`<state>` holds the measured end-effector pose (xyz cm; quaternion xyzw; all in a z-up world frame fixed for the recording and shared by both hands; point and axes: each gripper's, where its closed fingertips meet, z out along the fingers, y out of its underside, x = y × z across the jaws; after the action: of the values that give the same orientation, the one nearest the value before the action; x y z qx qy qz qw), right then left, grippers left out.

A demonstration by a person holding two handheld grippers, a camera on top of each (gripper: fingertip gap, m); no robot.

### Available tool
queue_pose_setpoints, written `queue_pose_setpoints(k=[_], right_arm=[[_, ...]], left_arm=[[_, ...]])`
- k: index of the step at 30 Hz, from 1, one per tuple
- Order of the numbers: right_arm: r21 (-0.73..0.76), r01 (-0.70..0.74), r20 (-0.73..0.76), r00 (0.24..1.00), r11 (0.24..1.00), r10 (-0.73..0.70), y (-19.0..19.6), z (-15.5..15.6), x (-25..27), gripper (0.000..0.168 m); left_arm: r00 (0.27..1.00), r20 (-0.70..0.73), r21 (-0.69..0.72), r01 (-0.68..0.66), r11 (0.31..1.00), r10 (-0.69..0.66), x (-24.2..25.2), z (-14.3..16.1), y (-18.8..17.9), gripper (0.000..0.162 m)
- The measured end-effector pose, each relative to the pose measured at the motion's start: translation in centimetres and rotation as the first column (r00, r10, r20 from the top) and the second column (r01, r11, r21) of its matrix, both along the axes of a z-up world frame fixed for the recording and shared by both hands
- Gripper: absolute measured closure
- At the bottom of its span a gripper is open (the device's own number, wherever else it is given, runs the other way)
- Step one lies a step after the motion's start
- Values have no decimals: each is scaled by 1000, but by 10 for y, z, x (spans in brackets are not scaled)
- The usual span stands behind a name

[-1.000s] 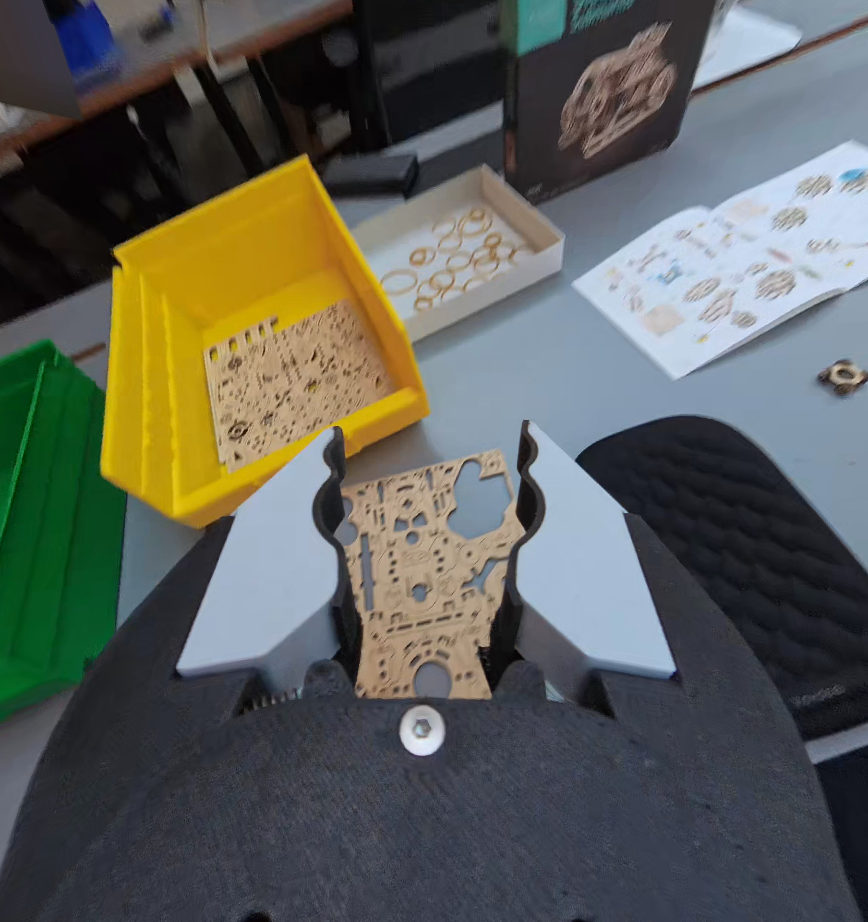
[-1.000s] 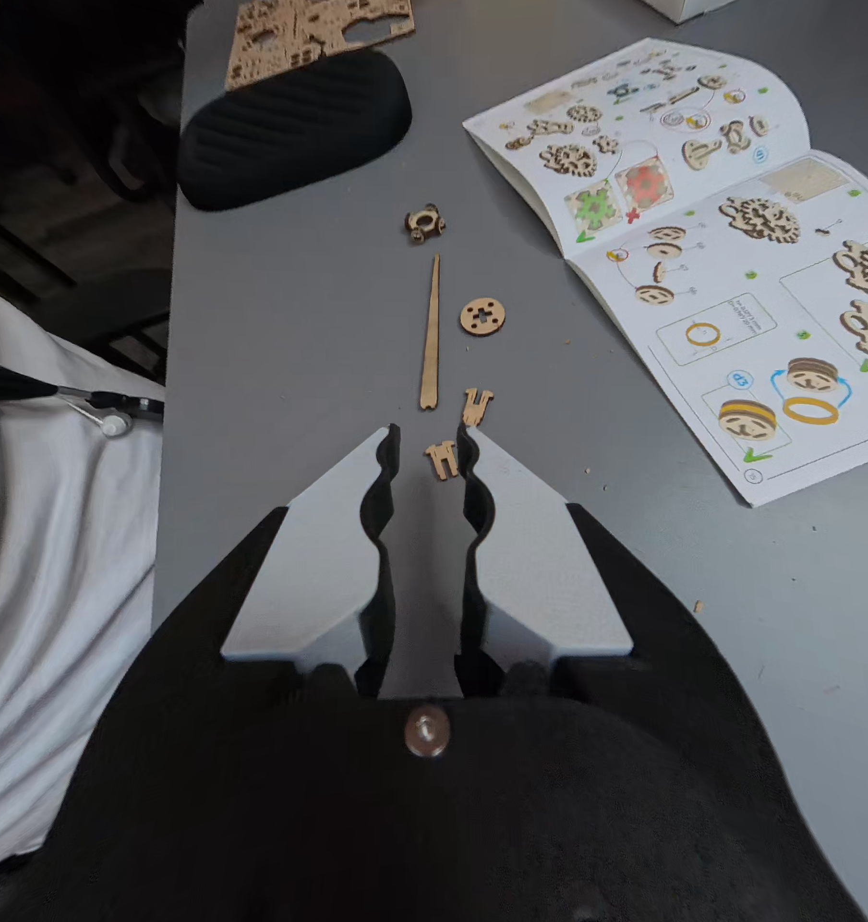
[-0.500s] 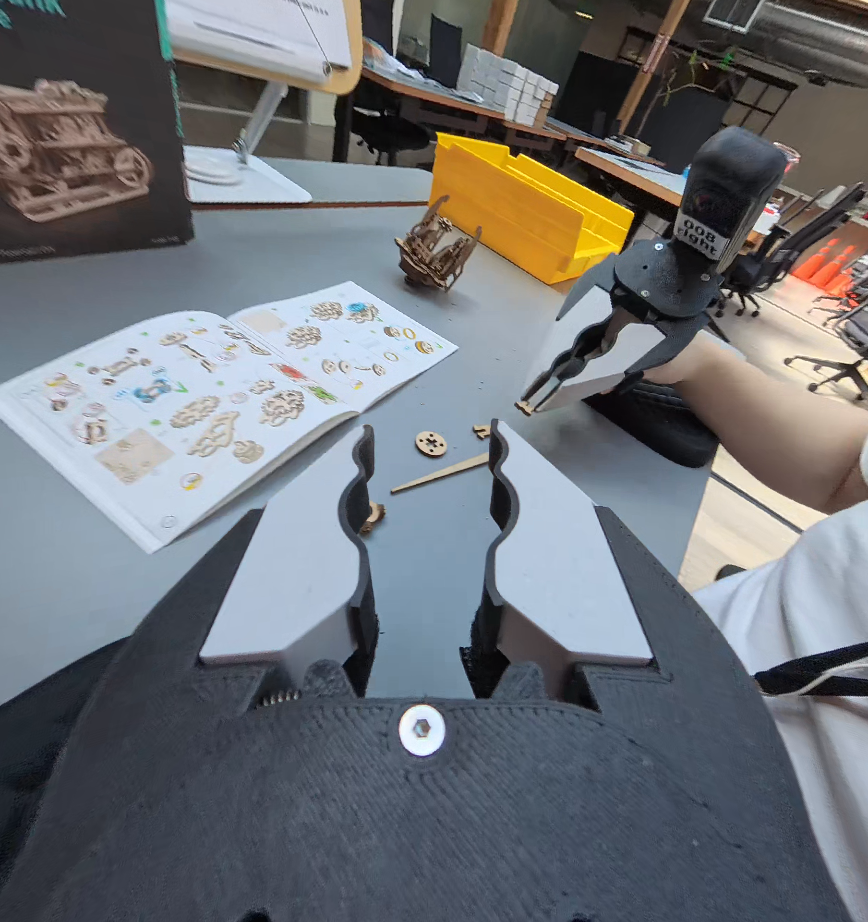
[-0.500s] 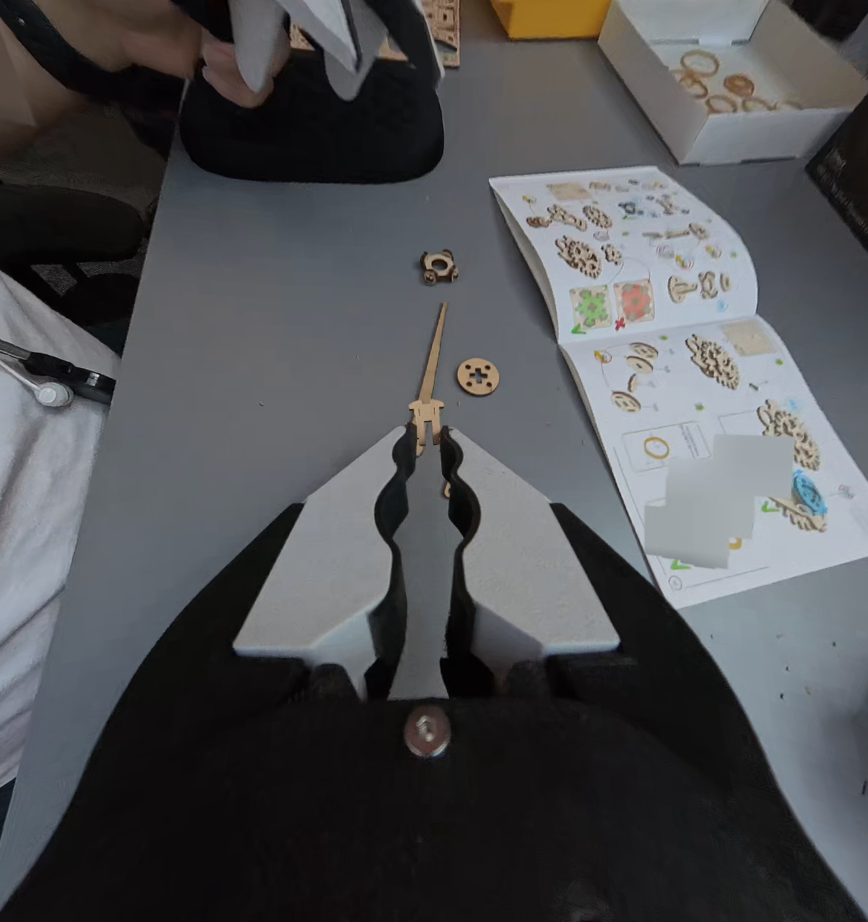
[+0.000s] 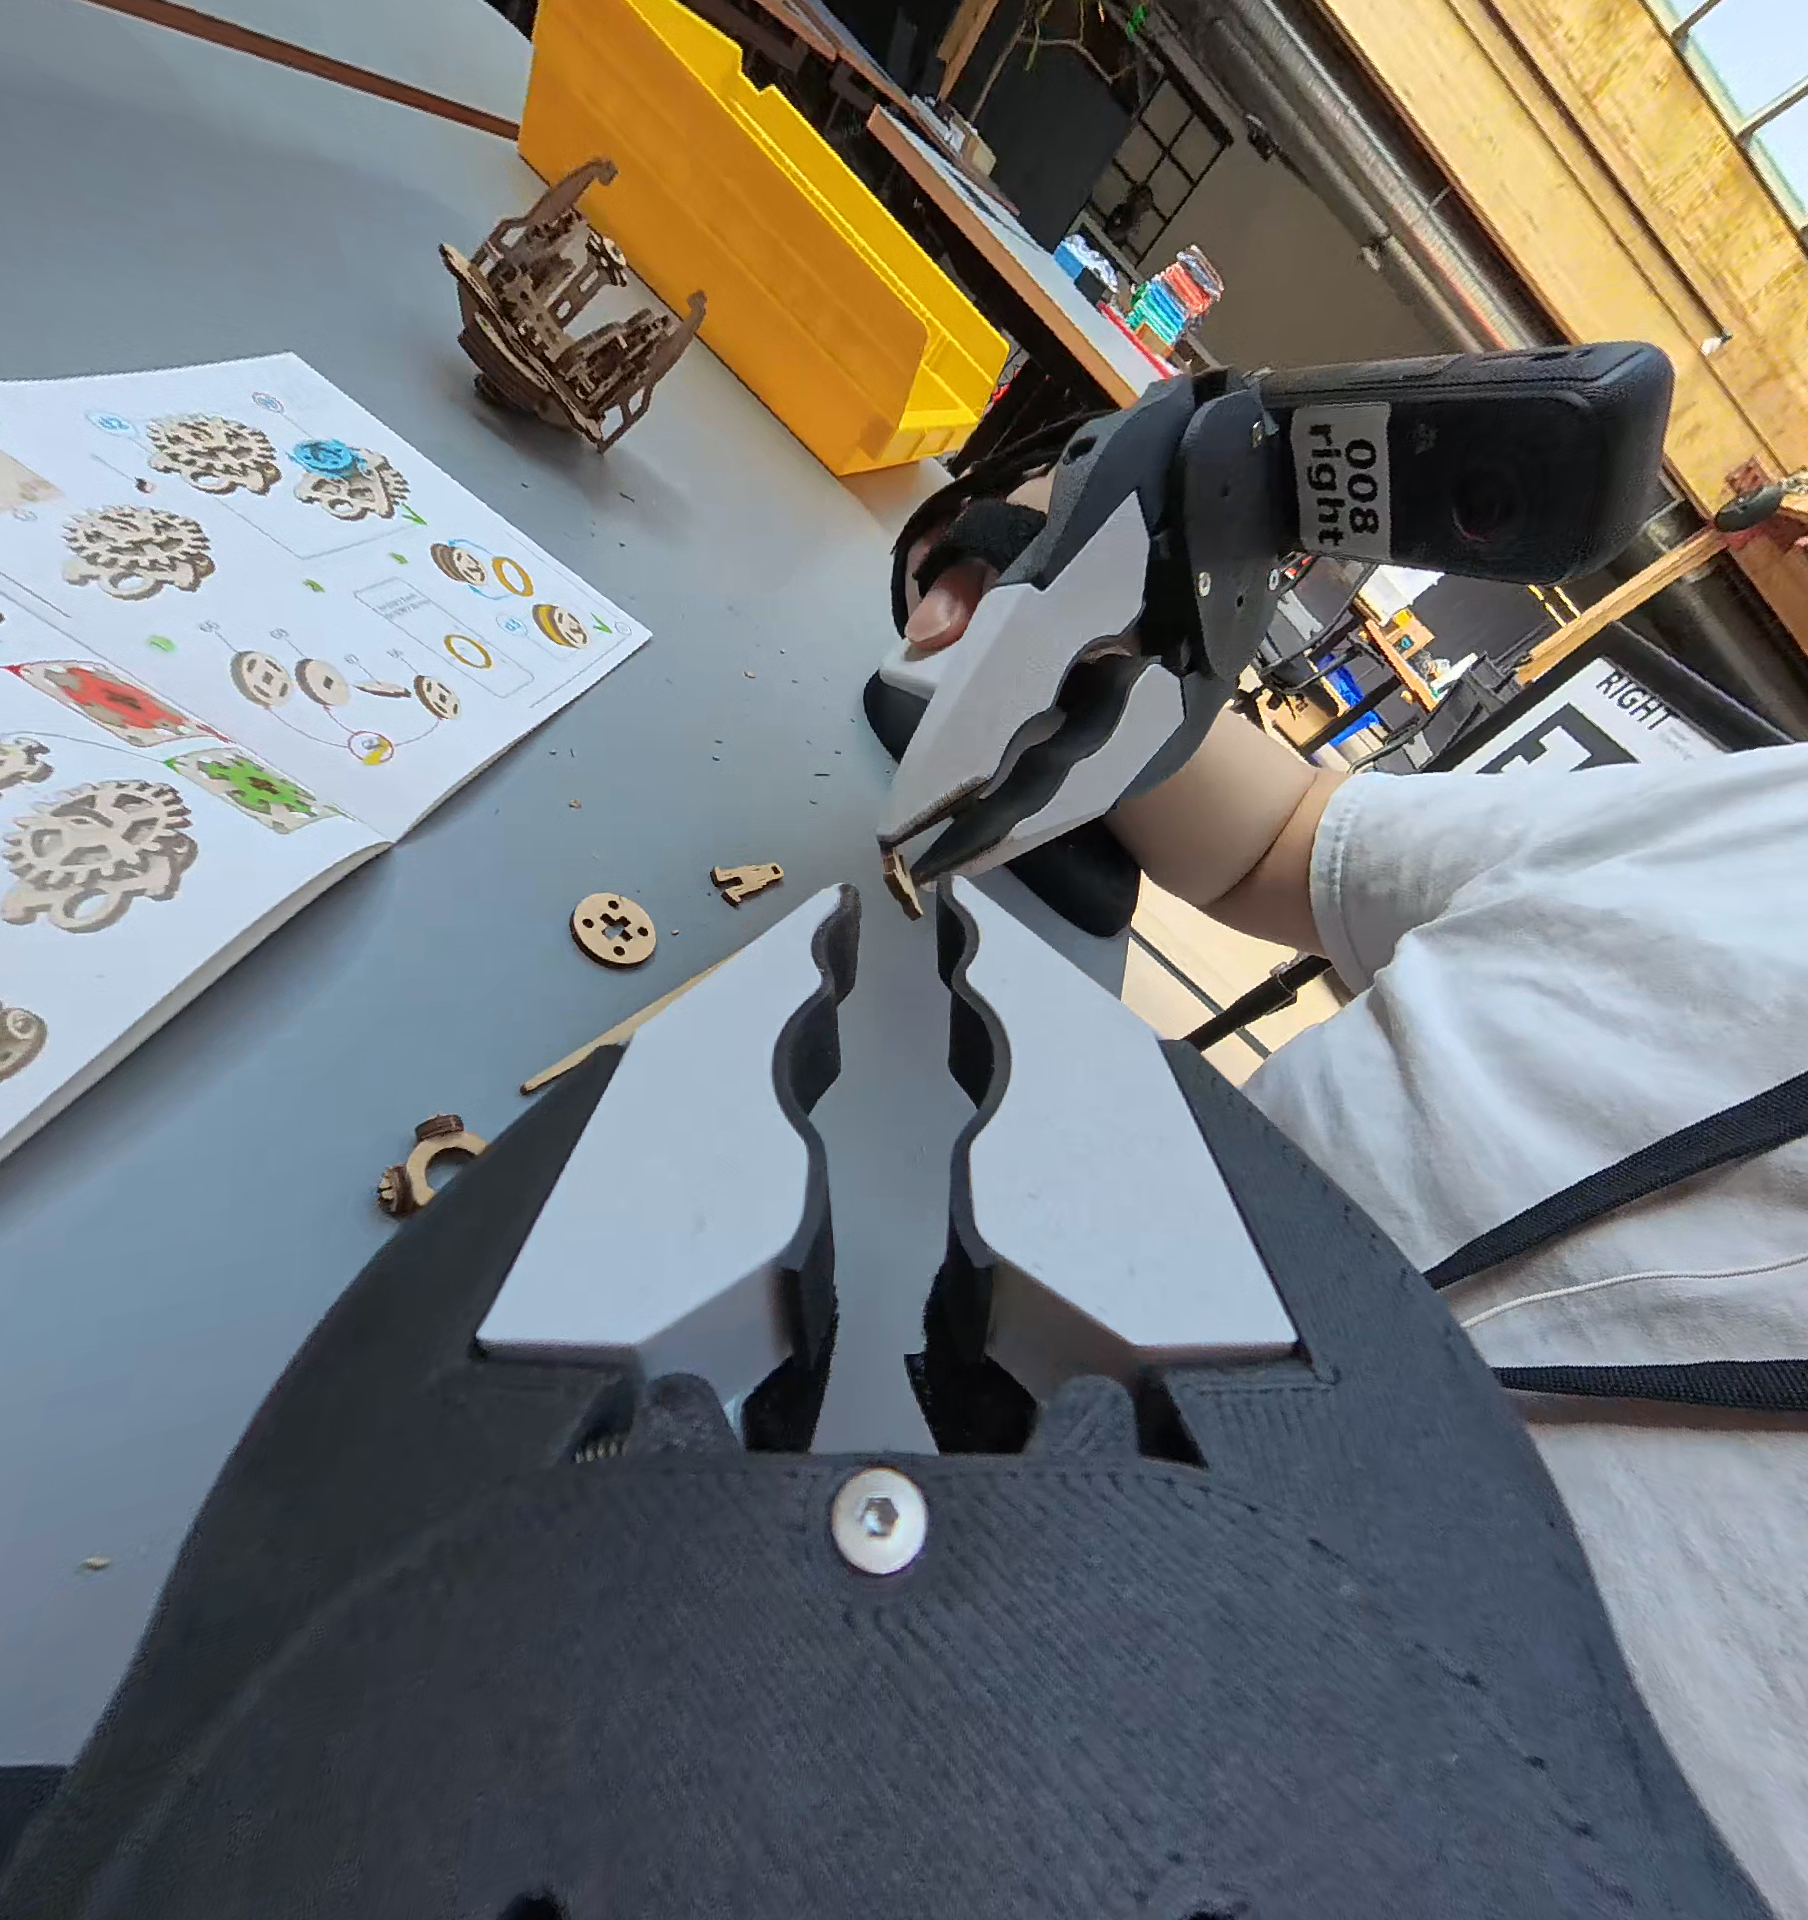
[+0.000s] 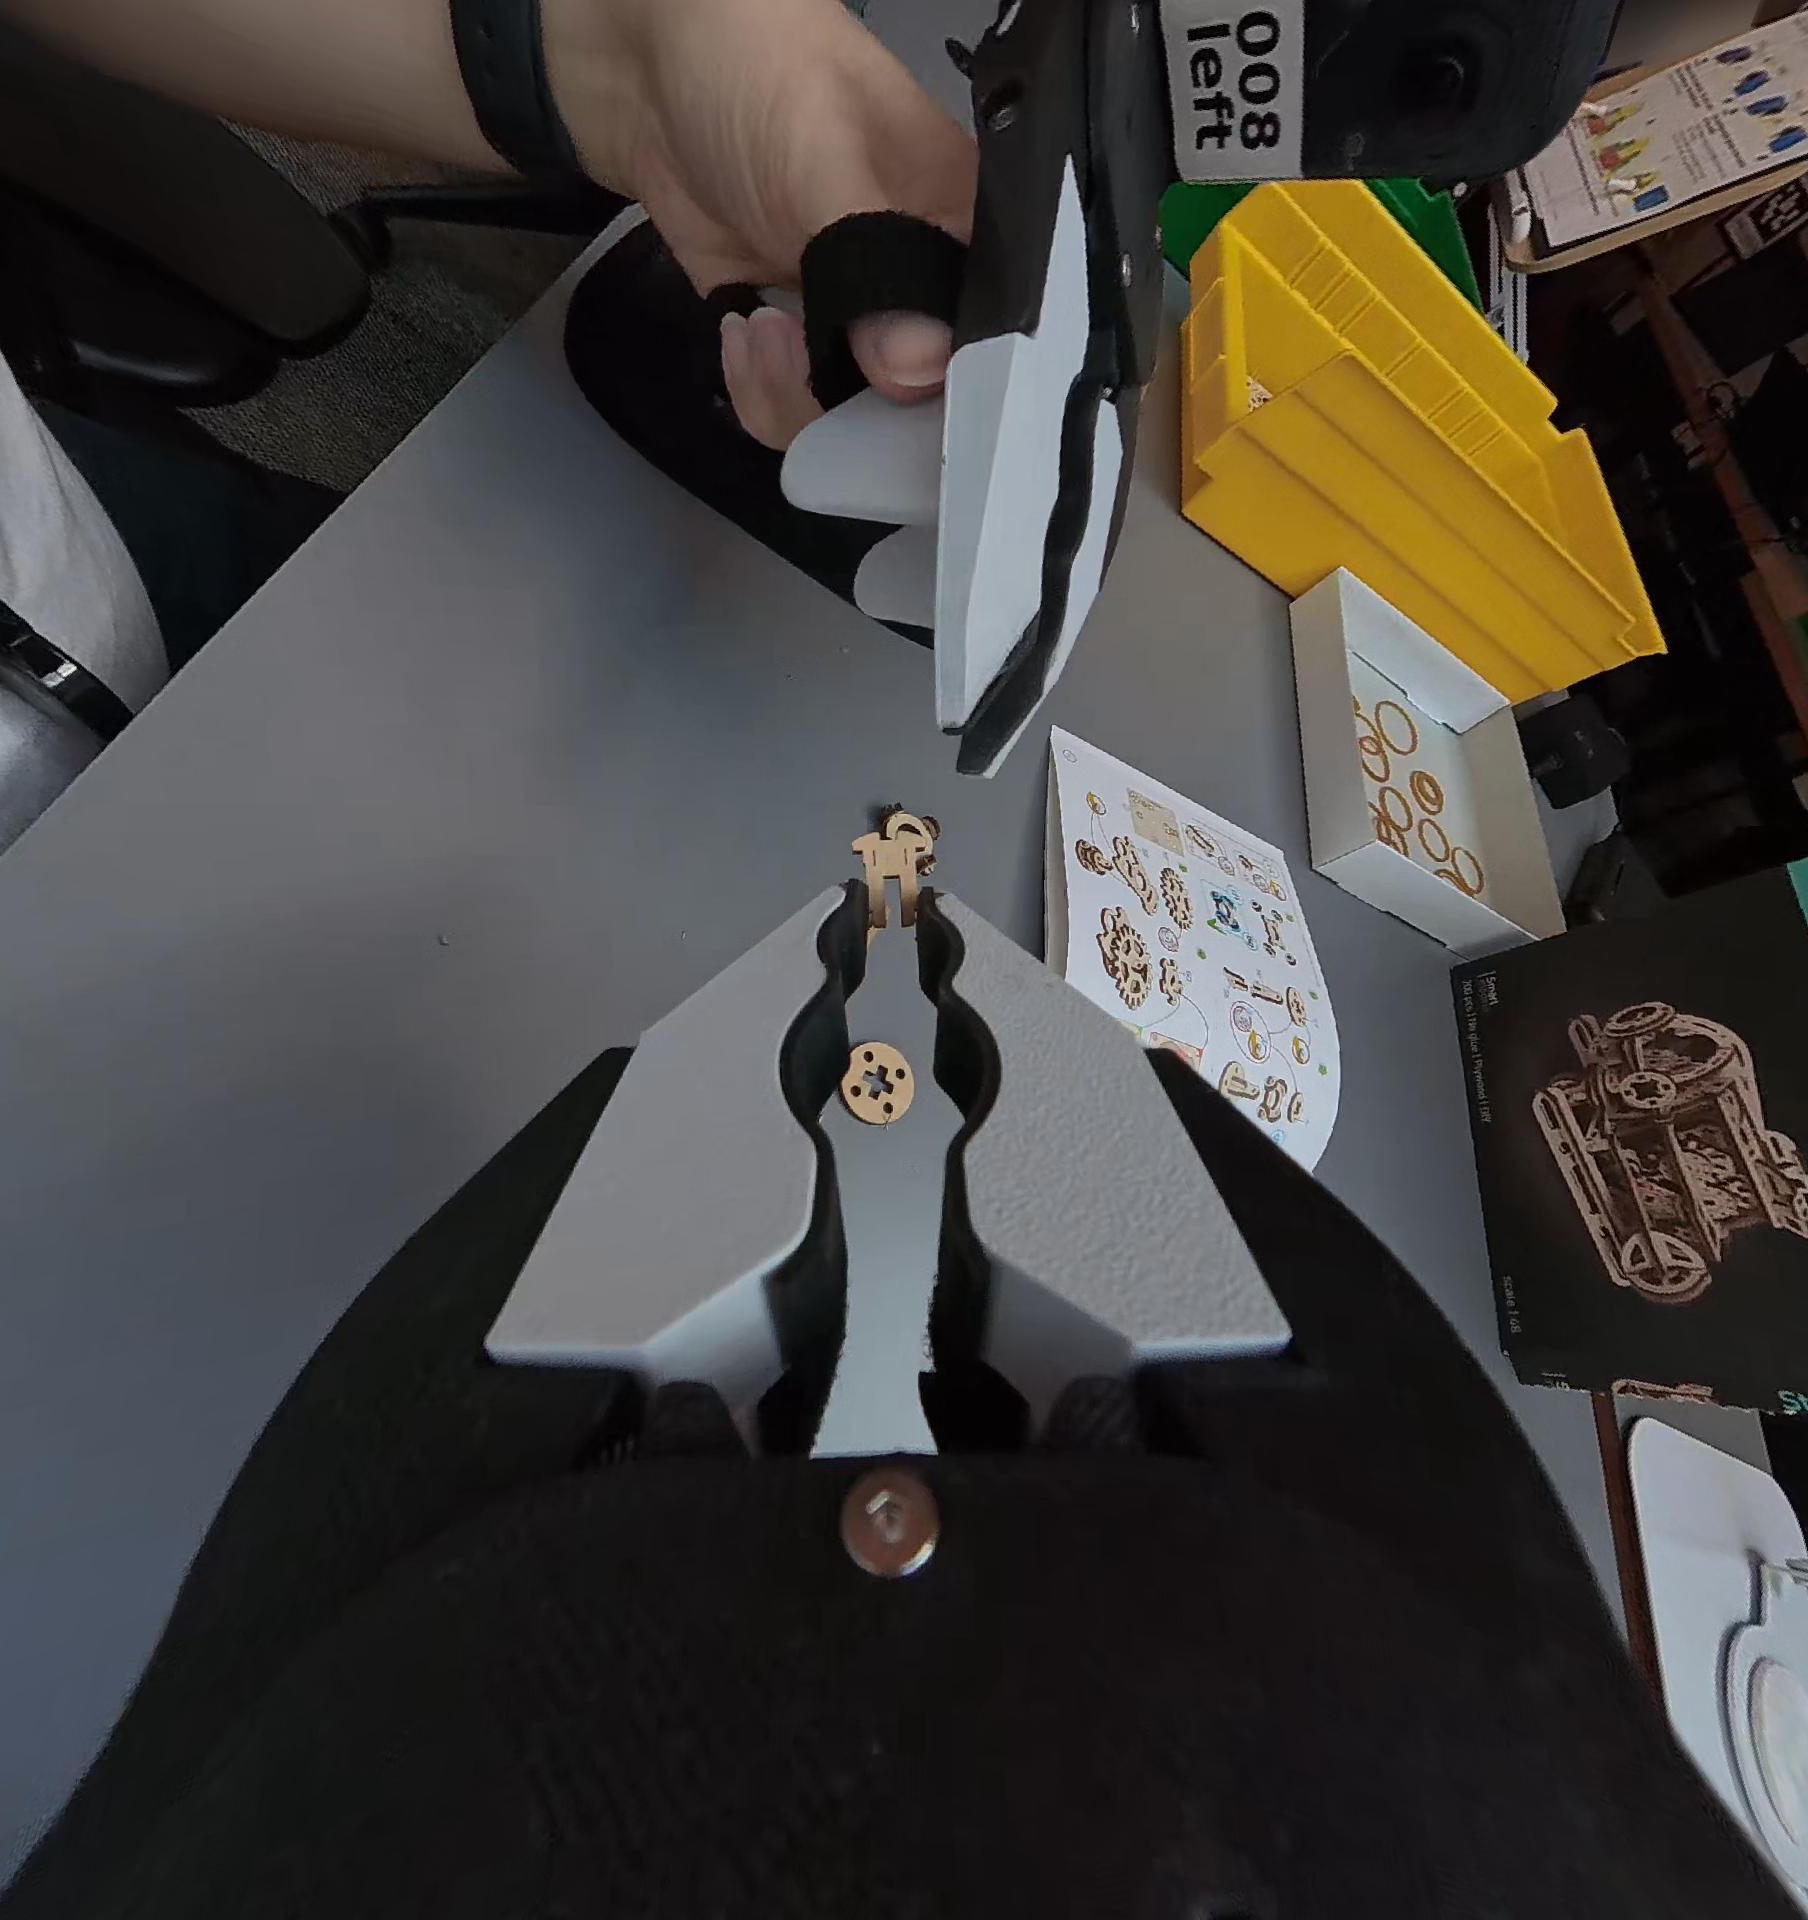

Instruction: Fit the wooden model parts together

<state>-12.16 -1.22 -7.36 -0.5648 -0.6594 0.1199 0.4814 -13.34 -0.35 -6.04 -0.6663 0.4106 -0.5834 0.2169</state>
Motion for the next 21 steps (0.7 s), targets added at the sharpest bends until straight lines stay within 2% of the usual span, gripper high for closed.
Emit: queue_pose_setpoints(k=[3,10,12,13,16,19,21], right_arm=[[26,-6,33,999,1000,6,2,-4,-1,161],[35,-26,73,997,999,23,3,-8,-4,161],[38,-33,75,997,999,30,2,-8,-4,161],[39,-37,71,997,999,34,2,-8,-4,161],[21,-27,69,997,999,25,3,-13,-4,161],[-17,11,-11,1000,1000,-11,8,-11,-5,159],[-121,83,-105,990,989,-96,18,-7,-1,149]], left_arm=[[995,-100,-27,28,999,-30,-1,-16,-1,149],[988,-105,-95,104,990,-114,13,-23,-9,146],[988,-64,-143,129,981,-139,16,-19,-12,150],[988,-63,-155,133,979,-144,16,-20,-12,159],[986,-95,-143,124,982,-138,16,-28,-10,161],[992,-87,-103,82,991,-91,15,-27,-4,161],[999,-31,-90,39,995,-42,15,-20,1,161]])
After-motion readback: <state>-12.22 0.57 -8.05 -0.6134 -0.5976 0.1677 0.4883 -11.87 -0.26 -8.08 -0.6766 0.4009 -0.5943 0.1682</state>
